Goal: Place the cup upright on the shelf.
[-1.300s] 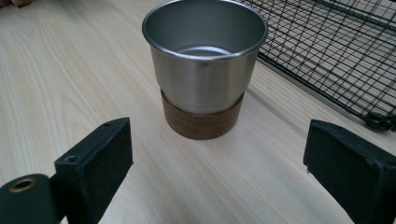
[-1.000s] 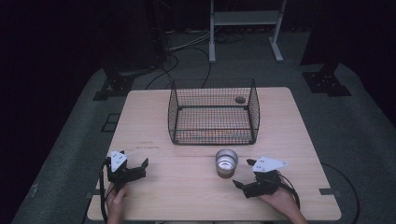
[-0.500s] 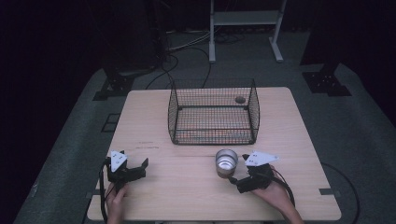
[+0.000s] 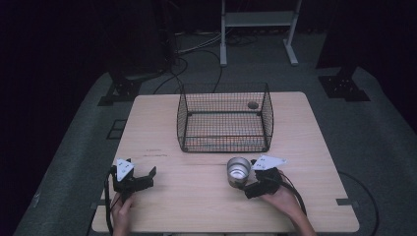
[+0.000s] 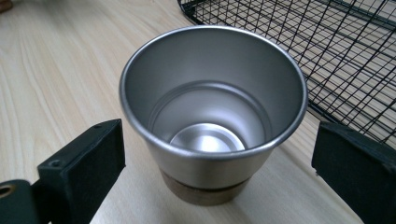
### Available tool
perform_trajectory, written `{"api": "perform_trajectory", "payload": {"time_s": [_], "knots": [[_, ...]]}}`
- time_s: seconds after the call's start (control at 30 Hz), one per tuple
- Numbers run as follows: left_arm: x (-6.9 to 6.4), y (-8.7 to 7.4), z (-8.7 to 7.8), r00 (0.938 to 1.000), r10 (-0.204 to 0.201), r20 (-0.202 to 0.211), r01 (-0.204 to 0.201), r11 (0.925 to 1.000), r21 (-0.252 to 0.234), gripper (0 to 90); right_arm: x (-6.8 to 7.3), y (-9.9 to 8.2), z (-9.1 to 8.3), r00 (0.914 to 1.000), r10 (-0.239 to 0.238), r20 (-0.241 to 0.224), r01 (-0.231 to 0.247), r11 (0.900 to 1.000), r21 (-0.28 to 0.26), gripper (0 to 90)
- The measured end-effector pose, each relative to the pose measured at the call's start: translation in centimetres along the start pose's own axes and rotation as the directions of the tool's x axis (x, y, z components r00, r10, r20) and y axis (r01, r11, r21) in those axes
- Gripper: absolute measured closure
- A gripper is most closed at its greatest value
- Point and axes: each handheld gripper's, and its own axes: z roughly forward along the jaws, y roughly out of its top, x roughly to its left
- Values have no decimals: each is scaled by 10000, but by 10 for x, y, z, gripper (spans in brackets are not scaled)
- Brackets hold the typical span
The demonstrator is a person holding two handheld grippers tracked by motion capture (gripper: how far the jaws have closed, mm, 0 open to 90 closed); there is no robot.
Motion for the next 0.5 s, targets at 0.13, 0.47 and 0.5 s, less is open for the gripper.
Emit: {"api": "perform_trajectory", "payload": {"time_s": [0.13, 0.47, 0.5], "knots": [[0, 0, 0, 10000, -13, -1, 13, 10000, 1, 0, 0, 4, 4, 10000, -75, 31, 75, 10000, 42, 22], [0, 0, 0, 10000, -11, 4, 11, 10000, 7, 0, 4, 11, 14, 9996, -236, -135, 238, 9996, 134, 51], [0, 0, 0, 10000, -13, 4, 13, 10000, 8, 0, 3, 11, 15, 9996, -237, -124, 239, 9996, 153, 78]]}}
